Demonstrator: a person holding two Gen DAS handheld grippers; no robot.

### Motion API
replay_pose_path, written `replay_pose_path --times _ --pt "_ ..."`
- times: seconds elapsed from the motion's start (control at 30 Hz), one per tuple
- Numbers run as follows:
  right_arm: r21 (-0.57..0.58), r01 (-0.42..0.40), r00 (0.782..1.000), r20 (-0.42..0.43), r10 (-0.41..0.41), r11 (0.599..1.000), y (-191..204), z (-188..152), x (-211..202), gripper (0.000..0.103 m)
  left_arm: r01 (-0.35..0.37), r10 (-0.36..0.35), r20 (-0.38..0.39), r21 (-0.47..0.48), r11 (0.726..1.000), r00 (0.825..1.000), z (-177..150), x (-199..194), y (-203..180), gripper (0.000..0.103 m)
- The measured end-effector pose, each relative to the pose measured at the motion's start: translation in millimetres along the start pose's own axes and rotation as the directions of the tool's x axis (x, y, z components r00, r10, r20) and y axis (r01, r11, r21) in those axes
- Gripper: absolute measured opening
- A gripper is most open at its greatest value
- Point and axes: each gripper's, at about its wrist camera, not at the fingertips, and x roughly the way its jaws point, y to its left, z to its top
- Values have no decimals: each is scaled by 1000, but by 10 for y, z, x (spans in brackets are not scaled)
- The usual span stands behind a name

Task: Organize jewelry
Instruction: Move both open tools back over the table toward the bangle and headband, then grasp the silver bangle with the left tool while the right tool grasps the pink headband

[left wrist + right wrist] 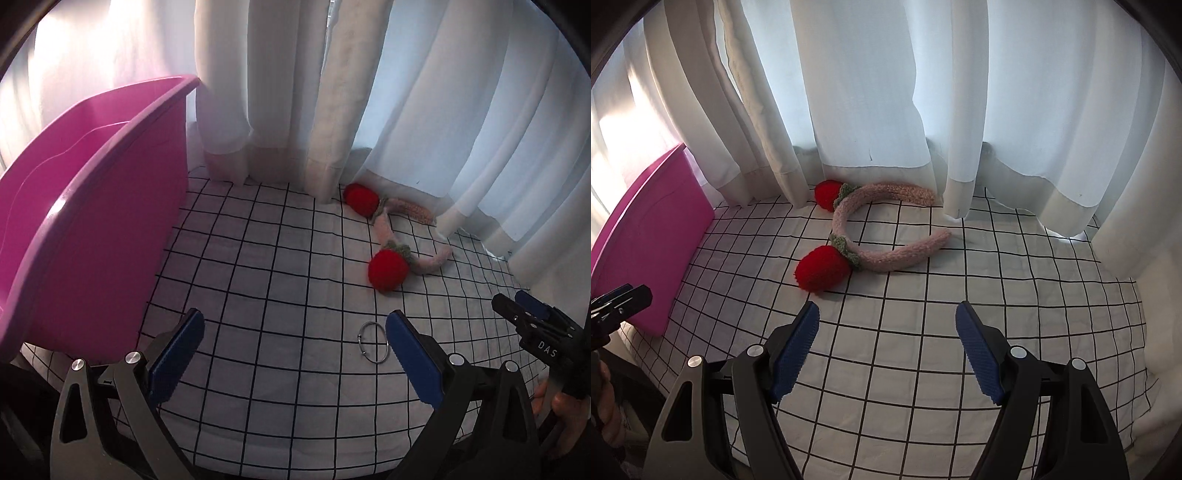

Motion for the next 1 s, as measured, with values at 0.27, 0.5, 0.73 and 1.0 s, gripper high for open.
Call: replay_pose_path --times 0.27,0.5,0.73,1.0 --pt "-82 -62 998 -21 60 995 -70 98 400 73 -9 10 -75 12 1000 997 -344 461 -312 97" --pt "-161 -121 992 -50 114 979 -30 252 704 73 -55 64 -124 80 995 990 -536 739 -638 97" --pt "-253 -141 990 -57 131 957 55 383 900 73 -48 55 -133 54 997 990 -550 915 -807 97" --pt "-365 -149 989 -57 137 919 110 507 1034 73 -110 112 -137 22 994 984 -570 1109 -861 97"
